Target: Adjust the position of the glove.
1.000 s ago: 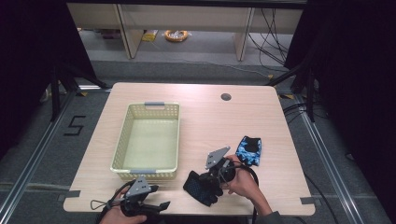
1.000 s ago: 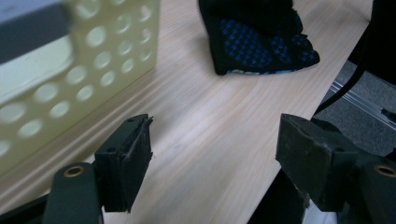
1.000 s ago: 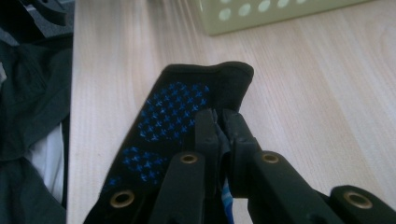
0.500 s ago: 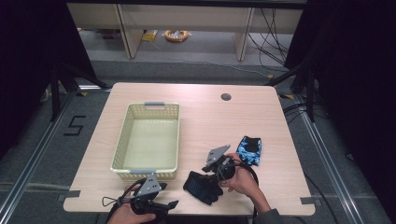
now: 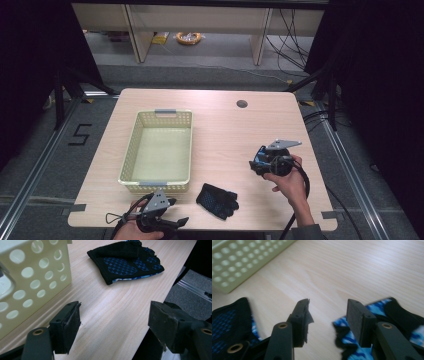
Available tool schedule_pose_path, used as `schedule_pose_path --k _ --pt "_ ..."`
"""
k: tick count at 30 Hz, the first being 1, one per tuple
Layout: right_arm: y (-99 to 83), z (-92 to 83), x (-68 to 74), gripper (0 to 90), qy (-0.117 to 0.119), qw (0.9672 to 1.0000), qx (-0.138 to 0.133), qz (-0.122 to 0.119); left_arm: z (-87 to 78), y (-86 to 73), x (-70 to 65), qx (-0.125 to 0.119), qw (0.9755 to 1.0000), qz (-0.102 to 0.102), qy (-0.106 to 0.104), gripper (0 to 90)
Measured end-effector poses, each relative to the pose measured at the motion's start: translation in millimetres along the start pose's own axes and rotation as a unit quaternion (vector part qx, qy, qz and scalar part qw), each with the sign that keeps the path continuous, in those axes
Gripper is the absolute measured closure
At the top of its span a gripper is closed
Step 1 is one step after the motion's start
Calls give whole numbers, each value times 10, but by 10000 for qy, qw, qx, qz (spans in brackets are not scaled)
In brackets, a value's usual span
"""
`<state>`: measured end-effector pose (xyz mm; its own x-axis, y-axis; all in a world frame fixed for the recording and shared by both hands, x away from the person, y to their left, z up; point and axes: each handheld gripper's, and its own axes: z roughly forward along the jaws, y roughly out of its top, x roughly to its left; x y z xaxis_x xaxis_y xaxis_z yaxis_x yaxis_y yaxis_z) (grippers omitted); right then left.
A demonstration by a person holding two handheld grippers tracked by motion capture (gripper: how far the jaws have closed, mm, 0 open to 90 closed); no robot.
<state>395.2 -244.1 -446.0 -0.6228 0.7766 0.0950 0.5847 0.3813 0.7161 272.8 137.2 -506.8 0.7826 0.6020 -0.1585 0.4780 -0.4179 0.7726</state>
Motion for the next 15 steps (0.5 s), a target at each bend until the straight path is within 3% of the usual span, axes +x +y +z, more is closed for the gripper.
schedule_pose_path --k 2,3,4,5,6,8,9,10,13,14,15 --pt "-40 0 -97 534 -175 9997 -90 122 -11 1 9 54 10000 67 -7 252" --pt "-56 -13 -129 529 -287 9991 -79 290 -3 1 3 -16 10000 17 2 252" --pt "-65 -28 -164 528 -402 9983 -46 422 -6 5 12 -19 10000 98 2 251" --pt "-83 -32 -206 528 -518 9976 -75 463 -14 7 8 48 10000 15 -38 251" --pt "-93 -43 -215 526 -593 9956 -35 730 -21 9 20 138 9998 104 9 251" --pt "-111 -35 -286 513 -734 9955 -113 593 -15 8 14 106 9999 87 24 251" --pt "-124 -32 -344 509 -992 9904 -193 942 -16 10 13 115 9999 89 14 251" --pt "-136 -48 -385 508 -1103 9889 -136 982 -18 10 18 89 9998 170 7 251" --pt "-166 -34 -451 509 -1278 9861 -54 1061 -12 7 3 -6 10000 95 -25 251" --pt "-199 5 -484 509 -1495 9813 103 1212 -16 11 14 123 9999 70 11 251" --pt "-199 5 -484 509 -1495 9813 103 1212 -16 11 14 123 9999 70 11 251"
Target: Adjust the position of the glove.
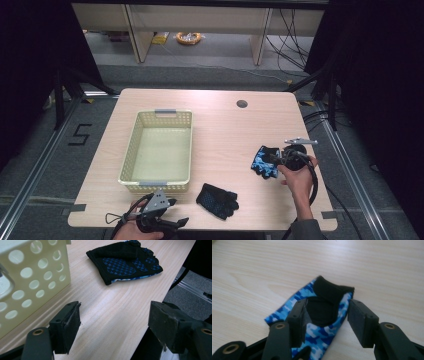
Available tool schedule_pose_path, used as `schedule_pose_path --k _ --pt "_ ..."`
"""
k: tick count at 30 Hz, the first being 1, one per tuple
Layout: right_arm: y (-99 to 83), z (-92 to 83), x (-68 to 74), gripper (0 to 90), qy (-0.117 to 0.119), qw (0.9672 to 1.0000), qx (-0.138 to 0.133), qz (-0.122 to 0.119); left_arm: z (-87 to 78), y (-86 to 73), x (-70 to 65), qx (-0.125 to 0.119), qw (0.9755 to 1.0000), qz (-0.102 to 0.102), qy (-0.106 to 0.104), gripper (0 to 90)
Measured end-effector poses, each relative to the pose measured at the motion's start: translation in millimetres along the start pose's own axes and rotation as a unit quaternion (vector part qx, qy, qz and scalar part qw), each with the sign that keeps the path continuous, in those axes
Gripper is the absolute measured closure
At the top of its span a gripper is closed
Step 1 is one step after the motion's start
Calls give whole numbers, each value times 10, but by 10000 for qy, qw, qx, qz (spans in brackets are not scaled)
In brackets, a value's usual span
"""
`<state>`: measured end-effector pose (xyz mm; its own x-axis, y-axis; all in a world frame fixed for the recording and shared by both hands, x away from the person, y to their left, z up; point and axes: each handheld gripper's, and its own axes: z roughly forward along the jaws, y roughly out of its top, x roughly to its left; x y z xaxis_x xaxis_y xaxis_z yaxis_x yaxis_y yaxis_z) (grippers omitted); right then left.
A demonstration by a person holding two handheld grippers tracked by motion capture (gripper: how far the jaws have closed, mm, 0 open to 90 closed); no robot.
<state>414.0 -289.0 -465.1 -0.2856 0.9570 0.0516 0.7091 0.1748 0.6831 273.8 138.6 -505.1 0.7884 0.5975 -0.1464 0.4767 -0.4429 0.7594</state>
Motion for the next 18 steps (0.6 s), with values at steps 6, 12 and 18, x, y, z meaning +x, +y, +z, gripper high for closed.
schedule_pose_path --k 6,12,18 --pt "-75 125 -106 503 -97 9994 7 328 4 1 -10 -131 9999 46 -32 251" --pt "-89 217 -131 500 -81 9985 5 548 8 3 -16 -123 9999 39 -28 251" --pt "-62 271 -94 500 -89 9966 143 803 4 6 -16 -144 9999 23 -26 246"
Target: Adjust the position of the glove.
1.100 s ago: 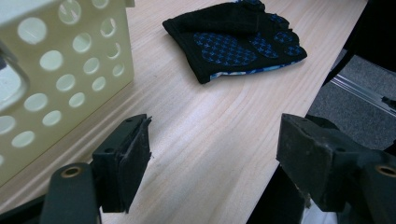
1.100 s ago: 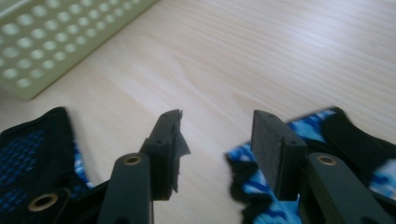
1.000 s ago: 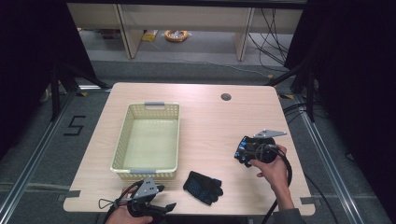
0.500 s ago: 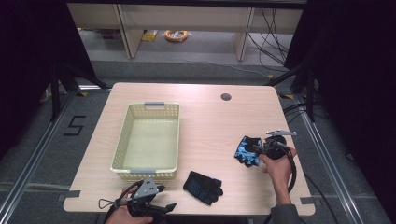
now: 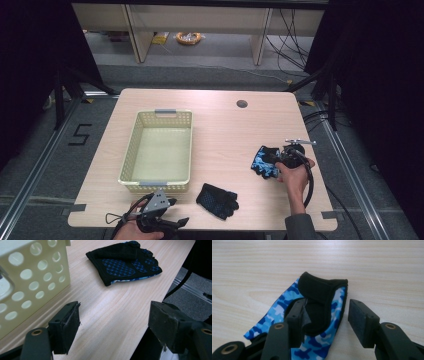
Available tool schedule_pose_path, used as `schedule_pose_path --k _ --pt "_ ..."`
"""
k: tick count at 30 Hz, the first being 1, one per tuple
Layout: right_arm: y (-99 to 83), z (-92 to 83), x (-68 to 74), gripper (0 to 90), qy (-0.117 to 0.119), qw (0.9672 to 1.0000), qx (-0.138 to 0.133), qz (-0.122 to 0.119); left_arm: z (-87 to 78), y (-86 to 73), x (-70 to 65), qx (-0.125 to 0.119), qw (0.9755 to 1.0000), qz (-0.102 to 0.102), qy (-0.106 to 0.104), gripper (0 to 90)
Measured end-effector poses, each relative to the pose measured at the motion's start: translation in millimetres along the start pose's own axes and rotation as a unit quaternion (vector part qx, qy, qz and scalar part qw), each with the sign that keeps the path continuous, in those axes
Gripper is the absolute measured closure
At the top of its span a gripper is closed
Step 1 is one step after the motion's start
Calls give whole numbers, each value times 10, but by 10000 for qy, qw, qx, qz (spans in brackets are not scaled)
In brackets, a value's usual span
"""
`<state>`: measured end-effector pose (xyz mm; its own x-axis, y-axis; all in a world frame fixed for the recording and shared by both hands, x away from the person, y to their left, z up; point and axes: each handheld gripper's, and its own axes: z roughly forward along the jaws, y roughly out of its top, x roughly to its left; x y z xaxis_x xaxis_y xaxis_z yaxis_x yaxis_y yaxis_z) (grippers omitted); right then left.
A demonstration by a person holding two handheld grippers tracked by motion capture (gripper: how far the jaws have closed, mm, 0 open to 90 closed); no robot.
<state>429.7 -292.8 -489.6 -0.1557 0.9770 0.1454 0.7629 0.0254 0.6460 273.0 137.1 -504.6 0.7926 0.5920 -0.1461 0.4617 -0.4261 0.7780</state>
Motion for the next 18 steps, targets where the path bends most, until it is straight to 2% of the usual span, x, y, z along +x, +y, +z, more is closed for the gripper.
schedule_pose_path --k 1,2,3,4,5,6,7,8,9,10,11,12,14,15,17,18 --pt "2 16 -1 500 -3 10000 -18 34 0 0 -1 5 10000 -15 2 242" --pt "18 18 43 501 -92 9995 90 280 0 0 -1 0 10000 -23 7 237" --pt "19 46 44 500 -95 9996 81 251 -2 1 2 17 10000 -11 23 232" --pt "24 76 15 502 -106 9999 -13 35 -1 0 -1 21 10000 -66 28 228" --pt "24 76 15 502 -106 9999 -13 35 -1 0 -1 21 10000 -66 28 223" --pt "21 106 44 503 -176 9996 121 190 -4 0 -6 40 9999 -151 -11 220" --pt "20 113 36 506 -191 9997 102 104 -4 0 -6 40 9999 -151 -11 219" --pt "19 142 27 519 -164 9999 8 -25 -12 3 15 76 10000 28 13 218" --pt "23 145 36 533 -171 9999 18 9 -12 3 15 76 10000 28 13 215" --pt "27 151 41 552 -194 9998 13 -34 2 -4 3 27 10000 -66 45 211" --pt "30 143 41 570 -196 9998 44 -94 2 -4 3 27 10000 -66 45 209" --pt "32 161 43 617 -168 9997 -16 -163 13 -9 0 75 9999 -128 62 209" --pt "37 171 53 684 -58 9998 -3 -191 14 -8 -1 87 9999 -95 105 209" --pt "38 177 47 711 -16 9997 -34 -237 -2 -3 4 103 9999 -21 55 209" --pt "43 170 35 805 52 9992 -77 -385 -2 -1 -1 48 10000 -40 15 210" --pt "43 161 2 822 23 9980 -48 -624 0 -4 -3 44 9999 -97 46 210"
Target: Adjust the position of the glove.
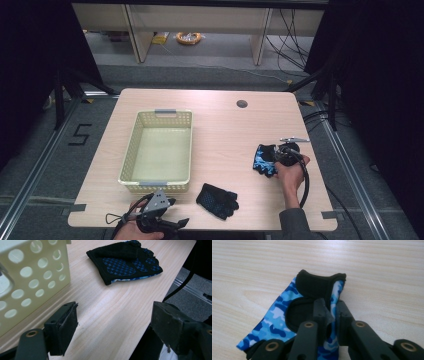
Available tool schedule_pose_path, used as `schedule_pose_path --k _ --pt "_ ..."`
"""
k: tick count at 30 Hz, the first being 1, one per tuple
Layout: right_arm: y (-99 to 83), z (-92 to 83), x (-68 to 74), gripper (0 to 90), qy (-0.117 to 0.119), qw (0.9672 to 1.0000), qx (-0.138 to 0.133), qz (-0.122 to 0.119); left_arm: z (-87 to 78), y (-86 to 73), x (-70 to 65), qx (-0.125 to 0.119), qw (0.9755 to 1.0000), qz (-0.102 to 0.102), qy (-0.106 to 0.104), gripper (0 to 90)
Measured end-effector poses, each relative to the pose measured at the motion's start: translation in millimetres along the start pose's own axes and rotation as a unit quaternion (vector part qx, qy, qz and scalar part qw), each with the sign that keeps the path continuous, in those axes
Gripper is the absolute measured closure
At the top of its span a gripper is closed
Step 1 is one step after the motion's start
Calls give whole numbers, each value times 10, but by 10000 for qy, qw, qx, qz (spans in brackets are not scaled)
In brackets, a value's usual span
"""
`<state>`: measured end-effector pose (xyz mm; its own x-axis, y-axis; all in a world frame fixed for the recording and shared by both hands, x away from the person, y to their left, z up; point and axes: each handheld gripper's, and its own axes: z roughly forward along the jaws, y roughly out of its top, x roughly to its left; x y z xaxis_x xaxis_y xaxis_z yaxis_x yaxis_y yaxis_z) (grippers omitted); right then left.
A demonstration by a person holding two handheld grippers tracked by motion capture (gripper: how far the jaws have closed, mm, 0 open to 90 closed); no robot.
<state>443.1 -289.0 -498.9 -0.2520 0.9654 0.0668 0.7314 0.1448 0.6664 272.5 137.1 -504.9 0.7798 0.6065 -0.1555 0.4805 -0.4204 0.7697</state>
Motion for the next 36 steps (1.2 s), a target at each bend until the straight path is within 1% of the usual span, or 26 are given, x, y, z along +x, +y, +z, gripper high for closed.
schedule_pose_path --k 3,4,5,7,8,9,10,12,13,16,18,21,22,23,24,26,27,28,29,30,31,32,33,34,35,36 --pt "-9 31 -16 846 62 9998 -149 149 -3 0 12 21 10000 82 26 210" --pt "-1 8 20 855 73 9988 -36 480 -5 1 5 3 10000 26 -26 211" --pt "-2 17 -13 857 58 9995 -157 281 -2 0 6 -20 10000 27 -24 211" --pt "-2 8 -4 858 81 9994 -135 307 -3 1 6 -23 10000 22 -26 212" --pt "8 0 -14 861 184 9993 -267 175 -16 6 27 54 9999 155 3 213" --pt "14 -13 -15 861 221 9993 -283 140 -16 6 27 54 9999 155 3 214" --pt "30 -48 -21 862 243 9993 -292 35 -15 6 8 -50 10000 13 -31 213" --pt "63 -108 1 863 385 9983 -429 -5 -24 7 15 -59 10000 12 0 214" --pt "77 -136 6 863 395 9980 -481 -72 -22 3 7 -79 9999 -98 -21 214" --pt "134 -268 53 863 570 9963 -625 -177 -32 7 29 -72 10000 27 3 215" --pt "160 -367 90 864 696 9946 -721 -288 -23 3 30 -124 9999 -4 -8 216" --pt "181 -462 129 863 779 9931 -771 -415 -36 7 32 0 9999 -104 -42 217" --pt "196 -565 163 864 958 9905 -798 -588 -32 5 38 -88 10000 -3 11 217" --pt "196 -565 163 864 958 9905 -798 -588 -32 5 38 -88 10000 -3 11 217" --pt "200 -630 201 864 1104 9879 -840 -698 -35 6 44 -87 10000 14 15 217" --pt "199 -652 210 864 1130 9869 -842 -781 -38 7 54 -38 10000 45 39 217" --pt "189 -700 259 864 1279 9832 -885 -952 -32 6 42 -106 9999 -43 7 217" --pt "189 -700 259 864 1279 9832 -885 -952 -32 6 42 -106 9999 -43 7 217" --pt "174 -757 333 864 1392 9829 -736 -957 -44 7 61 -20 10000 74 54 217" --pt "171 -765 351 863 1508 9803 -723 -1048 -40 5 50 -68 10000 -24 52 218" --pt "171 -765 351 863 1508 9803 -723 -1048 -40 5 50 -68 10000 -24 52 217" --pt "161 -797 428 863 1705 9750 -746 -1214 -40 4 42 -114 9998 -133 20 217" --pt "161 -797 428 863 1705 9750 -746 -1214 -40 4 42 -114 9998 -133 20 217" --pt "165 -824 496 863 1899 9692 -698 -1404 -39 5 56 -154 9999 -64 31 218" --pt "165 -824 496 863 1899 9692 -698 -1404 -39 5 56 -154 9999 -64 31 217" --pt "164 -830 579 863 2166 9615 -707 -1538 -43 5 58 -155 9999 -66 36 218"
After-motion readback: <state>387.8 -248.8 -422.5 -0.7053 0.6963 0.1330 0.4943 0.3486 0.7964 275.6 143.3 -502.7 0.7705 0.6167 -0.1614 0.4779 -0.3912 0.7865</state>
